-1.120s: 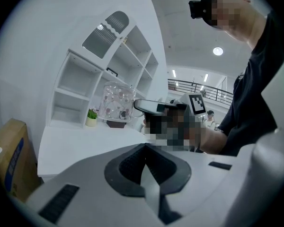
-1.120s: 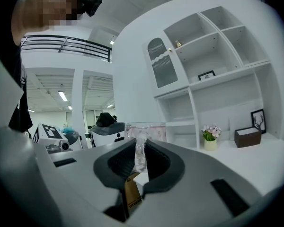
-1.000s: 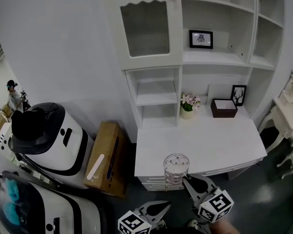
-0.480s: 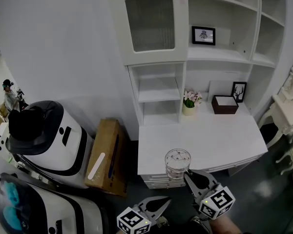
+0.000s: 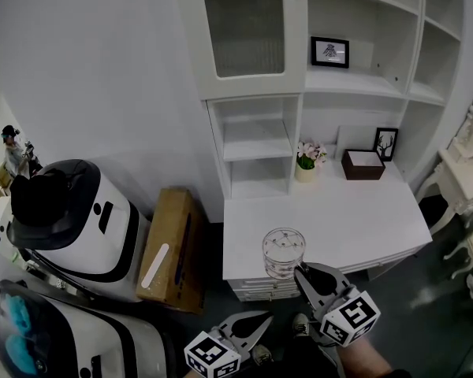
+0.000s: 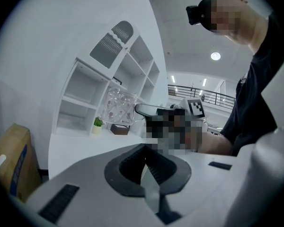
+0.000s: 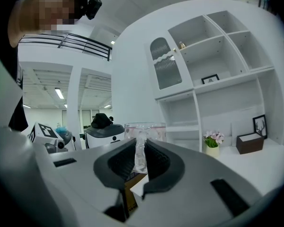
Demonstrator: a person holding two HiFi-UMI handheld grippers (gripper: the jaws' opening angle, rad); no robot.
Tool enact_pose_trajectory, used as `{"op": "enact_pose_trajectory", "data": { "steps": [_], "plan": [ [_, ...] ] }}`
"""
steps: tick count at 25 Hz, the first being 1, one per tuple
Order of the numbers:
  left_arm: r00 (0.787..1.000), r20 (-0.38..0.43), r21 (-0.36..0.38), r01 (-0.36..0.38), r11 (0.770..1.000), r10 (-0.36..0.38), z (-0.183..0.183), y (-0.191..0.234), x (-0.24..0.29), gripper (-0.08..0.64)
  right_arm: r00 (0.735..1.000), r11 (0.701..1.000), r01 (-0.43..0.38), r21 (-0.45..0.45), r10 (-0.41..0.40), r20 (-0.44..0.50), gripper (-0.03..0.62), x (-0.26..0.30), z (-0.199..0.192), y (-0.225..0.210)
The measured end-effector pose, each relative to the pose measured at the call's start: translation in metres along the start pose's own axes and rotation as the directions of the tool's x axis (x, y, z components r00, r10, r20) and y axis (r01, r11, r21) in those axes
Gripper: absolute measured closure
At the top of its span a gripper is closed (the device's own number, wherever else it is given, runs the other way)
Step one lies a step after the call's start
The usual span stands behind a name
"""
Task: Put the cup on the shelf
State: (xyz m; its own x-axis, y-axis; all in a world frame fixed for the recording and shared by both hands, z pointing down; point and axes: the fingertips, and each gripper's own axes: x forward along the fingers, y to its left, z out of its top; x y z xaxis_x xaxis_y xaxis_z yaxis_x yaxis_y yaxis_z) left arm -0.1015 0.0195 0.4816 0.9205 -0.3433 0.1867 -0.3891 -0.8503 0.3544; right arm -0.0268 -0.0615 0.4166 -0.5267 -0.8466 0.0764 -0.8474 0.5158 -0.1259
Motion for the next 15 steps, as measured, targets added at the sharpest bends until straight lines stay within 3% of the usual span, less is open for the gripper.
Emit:
{"op": "enact_pose_trajectory", "data": {
  "steps": [15],
  "plan": [
    [0.989, 0.072, 0.012, -0.129, 0.992, 0.128, 0.040, 0.031, 0.015, 0.555, 0.993, 0.993, -0.120, -0.006, 0.120, -0.006, 0.563, 0.046, 0.014, -0.029]
  ]
}}
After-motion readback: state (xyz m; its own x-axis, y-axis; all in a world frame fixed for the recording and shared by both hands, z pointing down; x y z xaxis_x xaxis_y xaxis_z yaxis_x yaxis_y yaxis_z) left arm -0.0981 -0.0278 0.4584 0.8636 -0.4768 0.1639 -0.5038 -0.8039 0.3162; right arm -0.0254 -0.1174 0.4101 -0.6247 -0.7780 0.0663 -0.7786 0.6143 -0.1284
